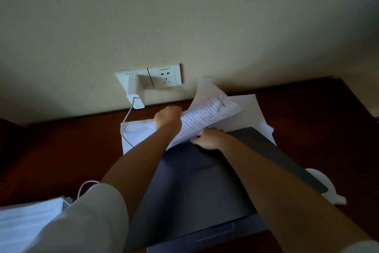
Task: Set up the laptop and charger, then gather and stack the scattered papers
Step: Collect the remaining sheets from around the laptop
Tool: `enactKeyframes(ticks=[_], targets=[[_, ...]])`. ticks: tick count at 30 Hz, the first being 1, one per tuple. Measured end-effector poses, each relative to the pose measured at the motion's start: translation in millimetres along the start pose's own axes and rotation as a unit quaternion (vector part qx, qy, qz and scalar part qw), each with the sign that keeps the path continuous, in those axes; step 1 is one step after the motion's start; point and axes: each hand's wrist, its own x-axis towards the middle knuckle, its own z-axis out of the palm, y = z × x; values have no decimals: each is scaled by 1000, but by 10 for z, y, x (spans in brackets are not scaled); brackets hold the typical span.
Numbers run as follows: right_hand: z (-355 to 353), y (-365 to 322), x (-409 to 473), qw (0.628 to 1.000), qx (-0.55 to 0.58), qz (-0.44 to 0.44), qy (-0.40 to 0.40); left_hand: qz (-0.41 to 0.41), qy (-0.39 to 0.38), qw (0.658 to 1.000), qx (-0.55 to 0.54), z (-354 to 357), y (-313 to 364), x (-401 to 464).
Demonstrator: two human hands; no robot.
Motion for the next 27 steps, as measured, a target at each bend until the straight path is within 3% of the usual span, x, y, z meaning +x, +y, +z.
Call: enactKeyframes(ticks=[9,16,27], targets=[[-21,-53,-70,1000,-15,23,1,62,148,987,-18,-326,275,-3],[-23,-75,-111,999,-1,36,4,160,315,934,-53,-552,239,-171],[-182,-32,-633,998,46,4,31,103,460,876,-104,-1130,189,-551]])
